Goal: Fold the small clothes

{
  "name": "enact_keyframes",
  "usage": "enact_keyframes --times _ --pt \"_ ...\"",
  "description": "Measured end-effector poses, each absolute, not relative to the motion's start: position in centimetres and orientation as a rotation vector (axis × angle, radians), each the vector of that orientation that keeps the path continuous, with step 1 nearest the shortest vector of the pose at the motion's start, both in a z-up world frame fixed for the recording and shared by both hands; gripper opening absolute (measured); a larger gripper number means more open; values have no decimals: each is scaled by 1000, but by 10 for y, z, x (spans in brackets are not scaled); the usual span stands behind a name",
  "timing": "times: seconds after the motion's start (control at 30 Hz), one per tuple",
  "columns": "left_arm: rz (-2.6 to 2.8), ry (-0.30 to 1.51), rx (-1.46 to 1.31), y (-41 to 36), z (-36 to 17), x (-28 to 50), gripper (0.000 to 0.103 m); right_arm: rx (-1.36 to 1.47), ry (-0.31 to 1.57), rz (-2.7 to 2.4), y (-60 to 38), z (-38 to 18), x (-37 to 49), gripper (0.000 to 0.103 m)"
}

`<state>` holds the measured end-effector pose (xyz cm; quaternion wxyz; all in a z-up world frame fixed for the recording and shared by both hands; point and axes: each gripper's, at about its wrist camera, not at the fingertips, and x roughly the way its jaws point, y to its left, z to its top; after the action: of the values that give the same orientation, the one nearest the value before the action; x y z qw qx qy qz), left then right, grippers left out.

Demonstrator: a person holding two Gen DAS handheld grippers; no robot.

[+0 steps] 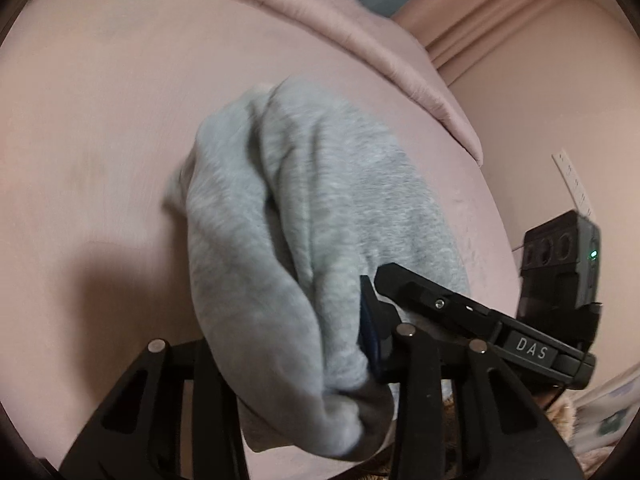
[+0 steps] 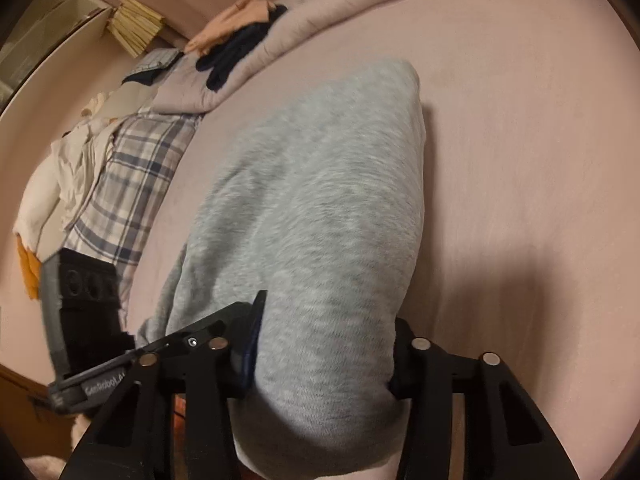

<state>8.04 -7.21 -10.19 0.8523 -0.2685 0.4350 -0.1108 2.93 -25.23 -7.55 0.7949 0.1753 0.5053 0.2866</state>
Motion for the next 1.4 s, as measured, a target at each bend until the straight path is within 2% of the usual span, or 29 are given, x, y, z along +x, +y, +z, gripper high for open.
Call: enact_keyframes --times 0.27,0.43,0.6,0.8,0.93,1.03,1.07,1.13,1.2,1.27,1.33,1.4 --pt "-284 775 -469 -94 -58 105 37 318 902 573 -266 -27 42 47" --pt "-291 725 -441 -90 -56 110 37 303 843 550 -269 -18 64 47" --pt "-258 773 -452 -89 -80 129 37 297 846 532 -269 -33 89 47" --pt "-209 887 -441 -91 -112 149 38 316 963 508 -264 -76 114 47" --pt "-208 888 -435 -92 -111 144 41 293 979 492 -261 -85 110 50" --pt "-198 917 -453 -87 -104 142 47 325 1006 467 -269 -84 110 58" --pt "-196 918 -450 -84 -101 146 52 326 1010 453 -270 -82 109 63" --pt "-192 906 -434 -82 -90 140 64 295 1008 418 -270 -77 105 69" --pt "-174 878 -411 -82 -71 126 81 240 984 374 -272 -68 98 73" --pt "-157 842 -391 -81 -54 116 91 183 953 334 -275 -56 89 81" --pt "-136 803 -361 -80 -36 103 101 150 911 305 -278 -43 81 84" --pt "-109 771 -318 -81 -16 89 102 128 868 288 -283 -27 71 86"
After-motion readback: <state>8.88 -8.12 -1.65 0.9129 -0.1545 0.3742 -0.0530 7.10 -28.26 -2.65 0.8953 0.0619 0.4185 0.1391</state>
